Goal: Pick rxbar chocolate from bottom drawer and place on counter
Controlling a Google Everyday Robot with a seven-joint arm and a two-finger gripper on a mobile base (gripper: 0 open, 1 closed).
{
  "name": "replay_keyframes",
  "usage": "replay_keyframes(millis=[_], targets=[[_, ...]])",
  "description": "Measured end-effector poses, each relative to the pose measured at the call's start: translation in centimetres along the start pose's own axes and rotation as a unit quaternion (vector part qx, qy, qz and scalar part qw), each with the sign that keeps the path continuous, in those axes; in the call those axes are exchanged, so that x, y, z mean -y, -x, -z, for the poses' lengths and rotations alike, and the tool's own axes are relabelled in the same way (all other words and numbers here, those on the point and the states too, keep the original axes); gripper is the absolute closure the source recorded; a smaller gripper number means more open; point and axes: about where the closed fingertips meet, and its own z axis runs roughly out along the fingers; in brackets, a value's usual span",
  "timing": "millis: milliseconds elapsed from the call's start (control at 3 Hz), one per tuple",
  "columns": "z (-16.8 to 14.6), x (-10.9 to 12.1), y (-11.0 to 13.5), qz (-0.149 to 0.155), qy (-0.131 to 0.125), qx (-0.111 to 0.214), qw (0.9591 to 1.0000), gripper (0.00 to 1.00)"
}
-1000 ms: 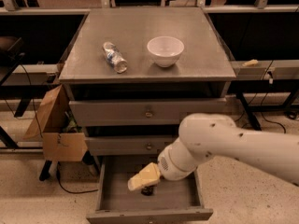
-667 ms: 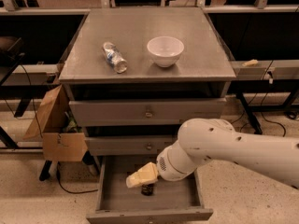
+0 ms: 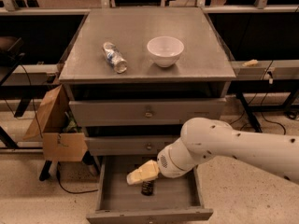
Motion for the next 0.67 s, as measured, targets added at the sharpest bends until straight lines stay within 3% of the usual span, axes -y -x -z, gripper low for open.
replay_keyframes(millis=[333,667], targets=[[-3.6,1.0,4.5,0.060,0.048,0.027,0.9967,0.00],[-6.0,2.1,9.4,0.116,0.101,0.076,0.9852,0.00]])
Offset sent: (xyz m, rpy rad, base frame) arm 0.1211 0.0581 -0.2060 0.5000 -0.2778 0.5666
